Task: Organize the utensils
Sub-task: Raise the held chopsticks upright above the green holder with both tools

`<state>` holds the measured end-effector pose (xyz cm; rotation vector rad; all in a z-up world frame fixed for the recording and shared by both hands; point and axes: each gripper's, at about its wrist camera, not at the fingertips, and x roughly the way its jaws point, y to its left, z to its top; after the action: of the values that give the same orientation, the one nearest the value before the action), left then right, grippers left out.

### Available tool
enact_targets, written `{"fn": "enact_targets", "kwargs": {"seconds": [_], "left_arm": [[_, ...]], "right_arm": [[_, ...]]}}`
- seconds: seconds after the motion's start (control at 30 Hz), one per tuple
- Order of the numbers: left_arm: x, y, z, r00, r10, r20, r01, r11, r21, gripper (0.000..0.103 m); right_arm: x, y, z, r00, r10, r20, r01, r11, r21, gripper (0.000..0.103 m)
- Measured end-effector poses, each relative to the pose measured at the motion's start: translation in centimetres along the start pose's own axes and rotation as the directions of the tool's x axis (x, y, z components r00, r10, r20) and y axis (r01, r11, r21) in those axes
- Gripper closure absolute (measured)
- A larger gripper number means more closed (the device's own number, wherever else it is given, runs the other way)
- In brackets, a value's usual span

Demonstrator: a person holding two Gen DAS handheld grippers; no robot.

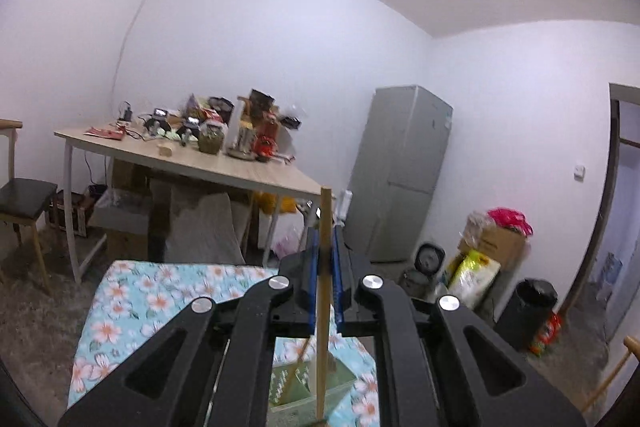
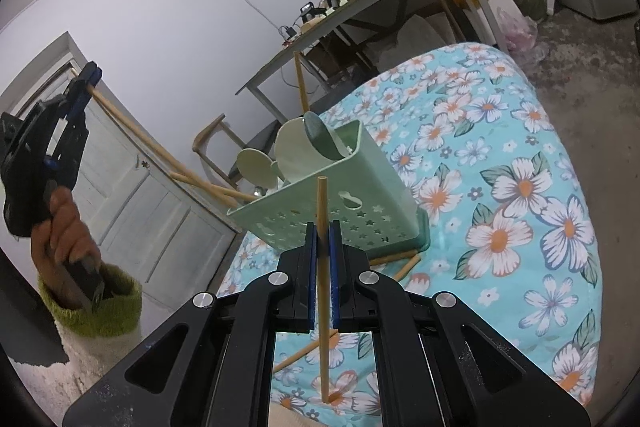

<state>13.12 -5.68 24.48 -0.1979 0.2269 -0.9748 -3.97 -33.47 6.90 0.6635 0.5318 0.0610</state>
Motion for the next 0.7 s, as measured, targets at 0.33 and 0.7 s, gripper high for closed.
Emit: {"fn": "enact_targets", "kwargs": {"seconds": [0.33,0.7], "left_arm": [[5.8,2.7,-1.5,0.988,0.151,0.015,-0.151,0.988,0.008,0.097],[9.0,5.1,-6.9,0.972,0.219,-0.084,-0.220,0.976,-0.003,0.096]], "right_arm": [[0.7,-0.8,0.0,1.000,0.002,-0.019,-0.002,1.000,0.018,0.099],[1.1,-0.9,0.0,0.999,-0.014,-0.033,0.015,1.000,0.015,0.099]]}}
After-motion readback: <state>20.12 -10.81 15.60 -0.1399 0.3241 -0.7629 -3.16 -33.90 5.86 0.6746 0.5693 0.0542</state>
